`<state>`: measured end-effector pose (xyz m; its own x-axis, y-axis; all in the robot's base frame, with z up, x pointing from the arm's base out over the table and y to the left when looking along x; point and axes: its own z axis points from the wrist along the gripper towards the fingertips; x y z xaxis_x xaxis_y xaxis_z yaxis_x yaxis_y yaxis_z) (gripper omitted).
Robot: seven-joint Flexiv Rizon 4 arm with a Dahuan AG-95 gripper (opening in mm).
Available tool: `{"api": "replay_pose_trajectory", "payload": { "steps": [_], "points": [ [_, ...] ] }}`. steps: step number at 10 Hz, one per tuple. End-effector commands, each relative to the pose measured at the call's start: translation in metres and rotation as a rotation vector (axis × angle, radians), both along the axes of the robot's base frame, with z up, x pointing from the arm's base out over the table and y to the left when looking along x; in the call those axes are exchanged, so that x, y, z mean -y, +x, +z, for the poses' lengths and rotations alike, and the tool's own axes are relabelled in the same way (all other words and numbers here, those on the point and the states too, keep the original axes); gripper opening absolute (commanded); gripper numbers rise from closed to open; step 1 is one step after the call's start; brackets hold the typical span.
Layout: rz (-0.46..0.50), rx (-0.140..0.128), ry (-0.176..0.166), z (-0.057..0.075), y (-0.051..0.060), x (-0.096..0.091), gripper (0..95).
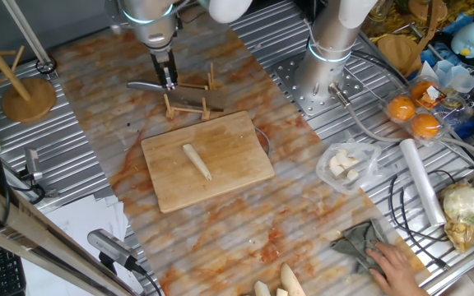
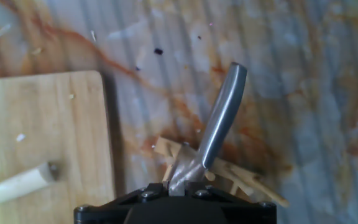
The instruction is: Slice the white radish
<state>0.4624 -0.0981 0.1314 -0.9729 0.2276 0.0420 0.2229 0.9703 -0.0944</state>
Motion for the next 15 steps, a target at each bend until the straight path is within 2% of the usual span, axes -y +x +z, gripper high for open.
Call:
{"api": "replay_pose_trajectory", "payload": {
  "steps": [1, 4, 5, 6, 12, 15],
  "points": [
    [-0.007, -0.014, -0.005, -0.007, -0.005, -0.001, 57.0],
    [-0.011, -0.021, -0.020, -0.024, -0.012, -0.001, 57.0],
    [-0.008, -0.034, -0.032, -0.028, -0.014, -0.001, 57.0],
    [-0.006, -0.042, -0.040, -0.031, -0.016, 0.001, 38.0],
    [0.005, -0.046, -0.046, -0.044, -0.028, 0.013, 38.0],
    [0.004, -0.046, -0.044, -0.051, -0.028, 0.013, 38.0]
  ]
}}
